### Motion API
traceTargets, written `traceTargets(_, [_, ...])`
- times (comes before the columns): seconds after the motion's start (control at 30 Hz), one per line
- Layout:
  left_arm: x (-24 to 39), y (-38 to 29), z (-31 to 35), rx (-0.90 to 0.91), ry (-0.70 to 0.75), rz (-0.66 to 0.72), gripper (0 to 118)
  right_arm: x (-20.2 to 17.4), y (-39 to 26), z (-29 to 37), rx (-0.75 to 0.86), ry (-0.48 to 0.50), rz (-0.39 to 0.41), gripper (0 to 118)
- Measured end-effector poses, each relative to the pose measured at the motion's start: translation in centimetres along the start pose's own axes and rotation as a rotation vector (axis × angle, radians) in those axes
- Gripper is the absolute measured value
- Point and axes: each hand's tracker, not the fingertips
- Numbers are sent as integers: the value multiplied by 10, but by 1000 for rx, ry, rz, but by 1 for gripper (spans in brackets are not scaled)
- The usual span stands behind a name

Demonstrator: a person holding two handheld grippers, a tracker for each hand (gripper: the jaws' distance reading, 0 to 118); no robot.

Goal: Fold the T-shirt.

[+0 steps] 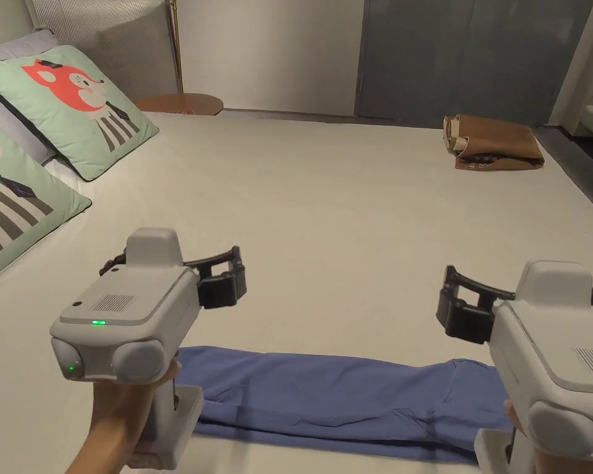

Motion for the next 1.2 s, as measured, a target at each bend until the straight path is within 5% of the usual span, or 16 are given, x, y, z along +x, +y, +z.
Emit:
traceTargets(0.1, [11, 6, 7, 70, 57, -37, 107, -10, 11, 6, 70, -16, 35, 111])
traceTargets(0.17, [15, 6, 13, 118, 55, -75, 99, -15, 16, 10, 90, -21, 51, 100])
traceTargets(0.23, [18, 5, 17, 142, 61, -106, 56, -19, 18, 13, 114, -28, 54, 73])
traceTargets(0.27, [19, 5, 17, 135, 58, -126, 18, -20, 18, 13, 118, -28, 55, 44])
traceTargets(0.3, [18, 5, 17, 129, 49, -133, 2, -20, 17, 12, 120, -31, 58, 22])
traceTargets(0.33, [16, 5, 15, 128, 34, -129, 0, -21, 17, 10, 119, -29, 63, 5])
traceTargets(0.37, [15, 6, 17, 130, 20, -116, 0, -22, 17, 10, 116, -29, 62, 1])
traceTargets(0.67, [6, 10, 11, 59, -31, -95, 0, -26, 12, 3, 107, -7, 68, 0])
traceTargets(0.97, [-69, -18, -34, -400, -285, 370, 0, -26, 5, -8, 75, 8, 66, 0])
traceTargets(1.2, [-145, -68, -57, -644, -290, 573, 0, -26, 0, -19, 36, -3, 70, 0])
